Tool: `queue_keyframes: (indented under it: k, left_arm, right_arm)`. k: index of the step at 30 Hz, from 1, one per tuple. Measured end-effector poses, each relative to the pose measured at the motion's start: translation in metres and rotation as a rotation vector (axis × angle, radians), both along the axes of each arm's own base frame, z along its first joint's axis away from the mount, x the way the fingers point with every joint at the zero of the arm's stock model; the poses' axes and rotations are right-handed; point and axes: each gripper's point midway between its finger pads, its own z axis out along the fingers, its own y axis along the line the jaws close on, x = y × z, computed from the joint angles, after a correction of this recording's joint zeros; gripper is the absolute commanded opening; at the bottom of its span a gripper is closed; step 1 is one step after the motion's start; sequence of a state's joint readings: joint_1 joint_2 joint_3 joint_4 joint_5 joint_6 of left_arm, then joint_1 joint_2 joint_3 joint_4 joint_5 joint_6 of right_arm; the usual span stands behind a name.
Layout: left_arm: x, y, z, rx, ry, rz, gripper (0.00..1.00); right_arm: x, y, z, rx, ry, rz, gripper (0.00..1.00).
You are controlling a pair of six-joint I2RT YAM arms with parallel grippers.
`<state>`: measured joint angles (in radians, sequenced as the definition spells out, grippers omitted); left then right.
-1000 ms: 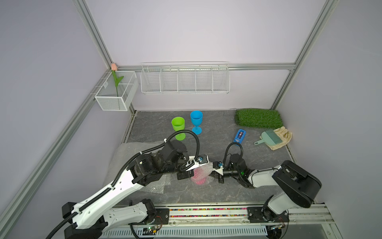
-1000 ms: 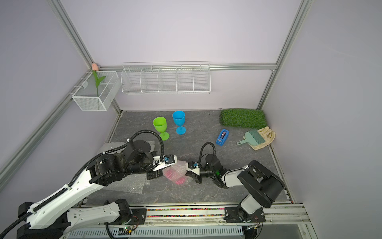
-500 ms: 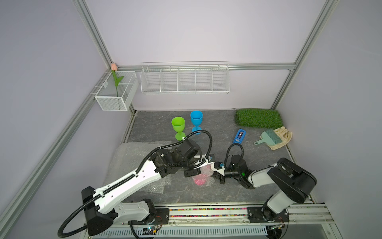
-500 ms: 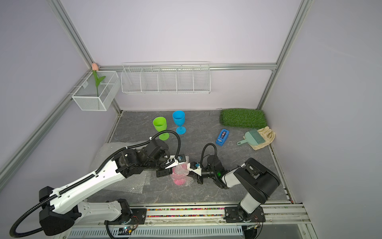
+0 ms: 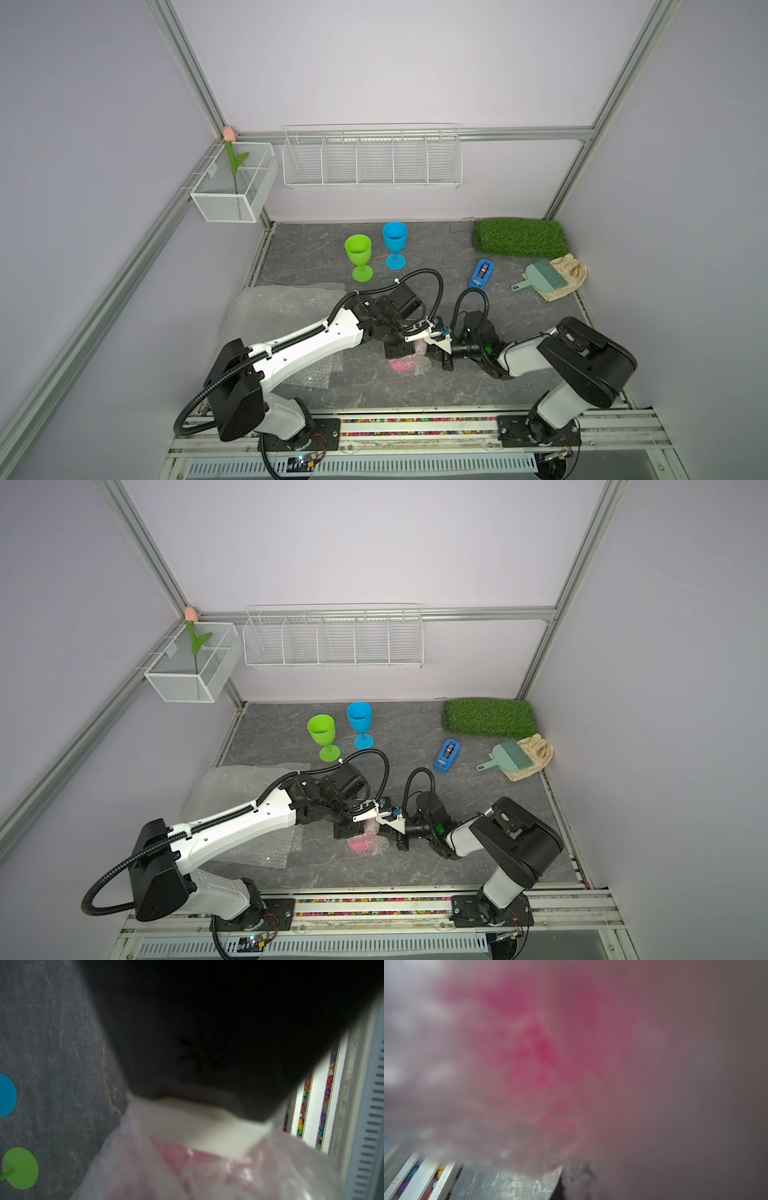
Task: Wrap wine glasses in bubble wrap
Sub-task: Wrap the wine glass in bubble wrap.
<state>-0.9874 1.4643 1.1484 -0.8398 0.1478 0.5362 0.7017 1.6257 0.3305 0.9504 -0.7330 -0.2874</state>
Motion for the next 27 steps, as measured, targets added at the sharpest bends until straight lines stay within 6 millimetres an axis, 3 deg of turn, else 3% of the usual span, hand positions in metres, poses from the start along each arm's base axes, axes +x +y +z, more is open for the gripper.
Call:
queue_keyframes:
  k: [14,21,27]
  left_arm:
    - [0.011,-0.003,-0.005,-0.057,0.082,0.082,0.01]
    - [0.015,0.008,0.007,-0.042,0.076,0.198,0.3]
    - [0.02,0.011,0.051,-0.097,0.033,0.255,0.44]
  right_arm:
    - [0.004,-0.001,0.0,0.0,-0.004,-0.015,0.07]
    - [0.007,-0.001,0.004,0.014,-0.02,-0.018,0.07]
    - [0.006,-0.001,0.002,0.006,-0.012,-0.018,0.07]
